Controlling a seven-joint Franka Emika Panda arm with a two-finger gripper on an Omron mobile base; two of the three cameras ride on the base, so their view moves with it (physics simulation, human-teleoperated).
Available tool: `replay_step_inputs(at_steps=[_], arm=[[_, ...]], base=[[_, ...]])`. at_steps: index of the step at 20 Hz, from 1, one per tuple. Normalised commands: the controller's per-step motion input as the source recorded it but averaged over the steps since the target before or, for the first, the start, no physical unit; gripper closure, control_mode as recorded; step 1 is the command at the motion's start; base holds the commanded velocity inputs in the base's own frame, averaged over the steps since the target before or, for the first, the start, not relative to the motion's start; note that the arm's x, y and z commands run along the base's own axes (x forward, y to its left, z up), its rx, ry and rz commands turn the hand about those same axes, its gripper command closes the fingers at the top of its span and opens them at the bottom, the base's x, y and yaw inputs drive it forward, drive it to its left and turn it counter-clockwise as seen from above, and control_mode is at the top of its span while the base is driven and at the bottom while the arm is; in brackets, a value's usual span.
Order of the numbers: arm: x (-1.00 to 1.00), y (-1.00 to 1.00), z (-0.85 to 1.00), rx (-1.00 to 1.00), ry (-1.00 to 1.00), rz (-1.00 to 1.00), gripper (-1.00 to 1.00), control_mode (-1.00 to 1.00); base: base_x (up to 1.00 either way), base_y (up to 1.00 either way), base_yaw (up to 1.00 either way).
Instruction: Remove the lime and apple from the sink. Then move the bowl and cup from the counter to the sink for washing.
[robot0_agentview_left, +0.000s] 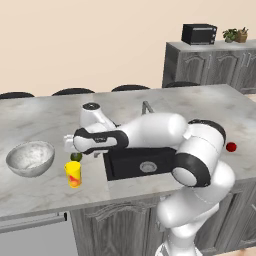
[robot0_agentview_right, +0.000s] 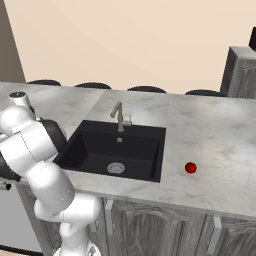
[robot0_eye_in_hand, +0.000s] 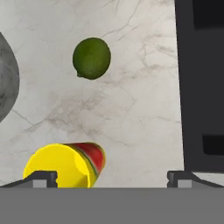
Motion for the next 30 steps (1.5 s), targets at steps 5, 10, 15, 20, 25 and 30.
replay_step_inputs(at_steps=[5, 10, 15, 20, 25, 30], arm=[[-0.22, 0.00, 0.01, 0.00, 0.00, 0.00, -1.00, -1.00], [-0.20, 0.00, 0.00, 0.00, 0.00, 0.00, -1.00, -1.00], [-0.17, 0.00, 0.00, 0.00, 0.00, 0.00, -1.00, -1.00], [-0.09, -0.01, 0.00, 0.00, 0.00, 0.00, -1.00, -1.00], [-0.03, 0.00, 0.00, 0.00, 0.00, 0.00, -1.00, -1.00], [0.00, 0.00, 0.00, 0.00, 0.00, 0.00, -1.00, -1.00]], base=[[0.00, 0.00, 0.00], [0.00, 0.00, 0.00], [0.00, 0.00, 0.00], [0.00, 0.00, 0.00], [0.00, 0.00, 0.00], [0.00, 0.00, 0.00]])
